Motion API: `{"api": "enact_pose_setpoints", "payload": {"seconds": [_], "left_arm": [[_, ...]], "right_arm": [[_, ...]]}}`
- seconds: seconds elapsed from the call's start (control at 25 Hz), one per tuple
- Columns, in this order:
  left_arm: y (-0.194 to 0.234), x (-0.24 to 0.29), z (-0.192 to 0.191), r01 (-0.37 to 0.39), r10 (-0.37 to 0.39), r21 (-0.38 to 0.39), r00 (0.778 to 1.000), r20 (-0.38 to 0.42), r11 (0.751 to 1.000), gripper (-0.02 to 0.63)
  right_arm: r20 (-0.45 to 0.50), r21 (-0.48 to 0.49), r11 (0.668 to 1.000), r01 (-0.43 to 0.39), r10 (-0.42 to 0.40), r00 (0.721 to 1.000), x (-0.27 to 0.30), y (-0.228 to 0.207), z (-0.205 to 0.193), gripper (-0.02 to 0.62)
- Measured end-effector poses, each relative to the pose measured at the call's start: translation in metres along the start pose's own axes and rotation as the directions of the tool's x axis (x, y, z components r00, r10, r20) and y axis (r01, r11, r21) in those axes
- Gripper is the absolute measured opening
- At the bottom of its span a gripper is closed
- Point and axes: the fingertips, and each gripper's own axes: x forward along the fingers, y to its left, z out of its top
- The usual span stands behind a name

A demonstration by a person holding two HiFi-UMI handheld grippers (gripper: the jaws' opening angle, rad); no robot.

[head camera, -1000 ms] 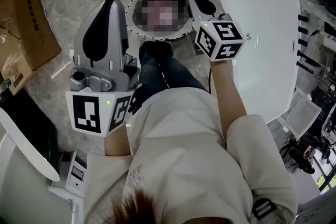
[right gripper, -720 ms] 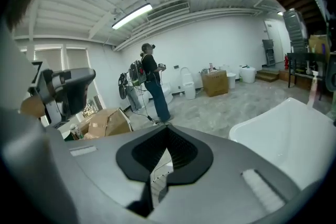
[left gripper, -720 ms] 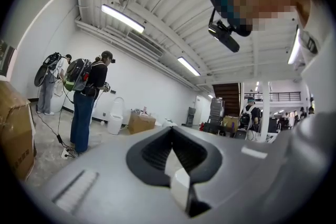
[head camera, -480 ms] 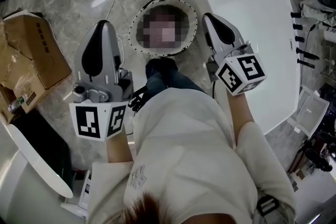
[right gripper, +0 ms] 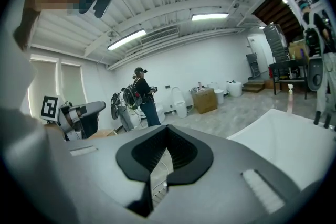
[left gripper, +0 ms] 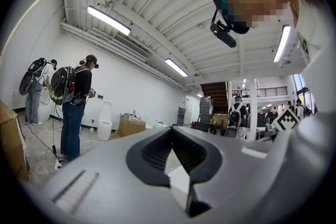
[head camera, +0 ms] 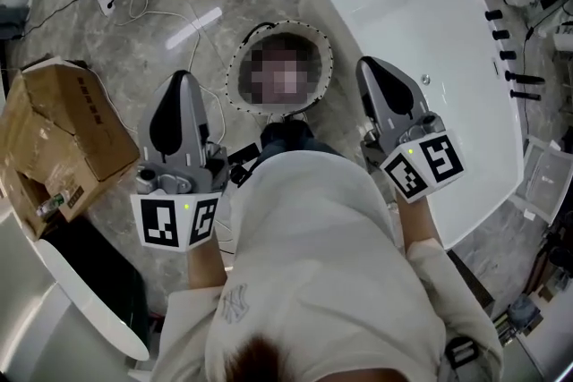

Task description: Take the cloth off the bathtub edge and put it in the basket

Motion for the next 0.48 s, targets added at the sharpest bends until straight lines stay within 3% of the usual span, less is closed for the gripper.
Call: {"api": "enact_pose_setpoints", "payload": {"seconds": [0.2, 0.48], "left_arm": [[-0.018, 0.004, 0.003, 0.046, -0.046, 0.000, 0.999, -0.004, 0.999, 0.048], [-0.049, 0.003, -0.006, 0.131, -0.130, 0.012, 0.990, -0.048, 0.991, 0.048]], "right_arm": [[0.046, 0.030, 0.999, 0.035, -0.036, 0.998, -0.027, -0.004, 0.013, -0.002], [0.040, 0.020, 0.996, 0.082, -0.083, 0.996, -0.057, -0.009, 0.003, -0.002]]}}
